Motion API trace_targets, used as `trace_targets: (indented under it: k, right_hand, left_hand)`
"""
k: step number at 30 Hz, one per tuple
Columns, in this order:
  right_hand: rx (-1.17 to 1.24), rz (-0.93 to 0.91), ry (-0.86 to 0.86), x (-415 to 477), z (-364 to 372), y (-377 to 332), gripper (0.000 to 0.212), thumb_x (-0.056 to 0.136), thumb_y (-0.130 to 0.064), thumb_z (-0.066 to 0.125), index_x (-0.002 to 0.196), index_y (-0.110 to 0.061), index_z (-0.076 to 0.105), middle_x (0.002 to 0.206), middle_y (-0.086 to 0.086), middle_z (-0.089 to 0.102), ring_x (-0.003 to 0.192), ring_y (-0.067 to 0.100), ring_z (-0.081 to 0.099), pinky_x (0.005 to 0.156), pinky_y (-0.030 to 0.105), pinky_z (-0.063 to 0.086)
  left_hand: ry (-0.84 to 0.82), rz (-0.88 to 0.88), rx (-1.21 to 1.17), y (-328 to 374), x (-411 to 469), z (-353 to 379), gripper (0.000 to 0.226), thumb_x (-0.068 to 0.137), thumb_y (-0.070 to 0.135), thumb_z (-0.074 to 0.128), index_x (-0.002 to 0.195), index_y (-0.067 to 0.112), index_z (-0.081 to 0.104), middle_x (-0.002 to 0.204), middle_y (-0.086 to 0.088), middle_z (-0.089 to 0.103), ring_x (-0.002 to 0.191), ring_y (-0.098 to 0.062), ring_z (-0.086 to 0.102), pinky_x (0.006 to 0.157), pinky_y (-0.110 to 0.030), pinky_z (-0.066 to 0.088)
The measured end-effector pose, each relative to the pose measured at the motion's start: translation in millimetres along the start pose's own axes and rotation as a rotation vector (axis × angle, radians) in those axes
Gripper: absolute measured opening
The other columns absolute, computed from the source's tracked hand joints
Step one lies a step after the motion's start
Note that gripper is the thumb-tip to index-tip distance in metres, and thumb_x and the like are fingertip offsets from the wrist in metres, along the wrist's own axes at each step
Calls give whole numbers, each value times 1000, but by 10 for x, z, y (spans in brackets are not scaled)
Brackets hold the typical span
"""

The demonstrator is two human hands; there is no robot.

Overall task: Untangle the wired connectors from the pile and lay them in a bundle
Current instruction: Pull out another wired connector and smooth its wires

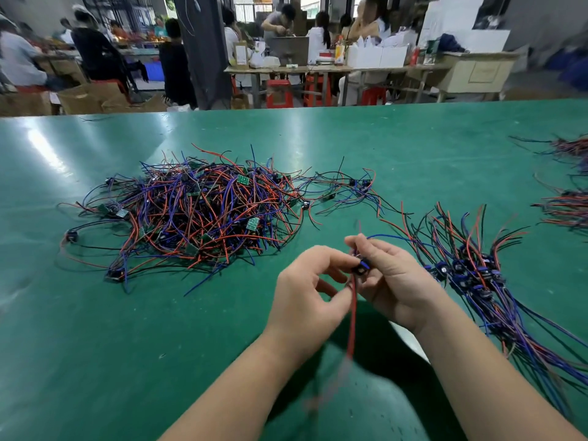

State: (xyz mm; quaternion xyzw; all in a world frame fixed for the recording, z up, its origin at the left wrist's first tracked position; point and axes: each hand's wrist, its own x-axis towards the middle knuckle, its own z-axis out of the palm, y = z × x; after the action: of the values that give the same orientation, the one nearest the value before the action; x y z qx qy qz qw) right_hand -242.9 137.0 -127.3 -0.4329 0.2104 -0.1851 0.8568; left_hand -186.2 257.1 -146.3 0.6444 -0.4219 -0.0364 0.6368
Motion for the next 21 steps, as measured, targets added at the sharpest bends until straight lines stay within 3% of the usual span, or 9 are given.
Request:
trace_targets:
  k: [2, 4, 5, 7, 13, 16, 18, 21]
  right_hand:
    - [-13, -20, 21, 8, -45, -50, 14, 66, -21, 65, 65, -11, 76, 55, -1, 59, 40, 4, 50, 35, 11, 37]
    - [-59, -43, 6, 10, -87, -82, 14, 67, -21, 65, 68, -12, 77, 57, -2, 60, 45, 4, 52, 40, 12, 41]
    - [-102, -47, -8, 11, -106, -82, 15, 68, -20, 66, 71, -11, 77, 58, -2, 61, 48, 4, 54, 43, 13, 43]
    - [-212, -36, -23, 11, -112, -48, 16, 69, -21, 66, 76, -10, 76, 62, -1, 63, 52, 6, 54, 48, 14, 45]
    - [-413, -14, 22, 44, -132, 36, 16, 83, -6, 65, 98, -11, 68, 65, 0, 64, 51, 8, 49, 46, 16, 34]
    - [-460, 40, 7, 45, -145, 57, 16, 68, -15, 75, 82, -10, 71, 65, 2, 65, 56, 10, 50, 48, 16, 35]
    - [-457, 86, -6, 37, -148, 75, 19, 58, -22, 75, 71, -7, 71, 68, 9, 66, 63, 17, 52, 57, 22, 37]
    - [-473, 96, 12, 36, -172, 39, 25, 59, -22, 74, 71, -1, 67, 62, 8, 60, 55, 13, 52, 55, 20, 41]
  left_hand:
    - [-1, -52, -58, 15, -2, -10, 30, 72, 2, 59, 88, 24, 71, 84, 9, 72, 80, -6, 67, 67, -21, 54]
    - [31, -245, -258, 19, 32, -28, 19, 76, 6, 60, 88, 18, 71, 80, 1, 74, 76, -12, 70, 65, -30, 58]
    - [30, -357, -362, 17, 52, -35, 12, 79, 9, 68, 89, 14, 69, 77, -2, 74, 71, -14, 71, 61, -29, 58]
    - [22, -495, -415, -9, 72, -36, 18, 76, 12, 78, 90, 8, 66, 71, -5, 72, 62, -14, 68, 55, -23, 54]
    - [23, -637, -380, -79, 69, -7, 13, 74, 3, 78, 82, 0, 67, 66, -9, 70, 51, -10, 63, 51, -19, 52]
    - [-4, -655, -336, -99, 62, -1, 13, 73, 4, 79, 78, 1, 66, 67, -14, 68, 54, -14, 62, 55, -23, 54]
    - [-73, -684, -302, -86, 59, -2, 14, 74, 2, 78, 75, 2, 64, 66, -13, 66, 55, -17, 62, 56, -24, 54]
    - [-223, -756, -318, -56, 96, -71, 10, 76, 5, 76, 73, 6, 67, 63, -9, 69, 57, -16, 67, 55, -22, 55]
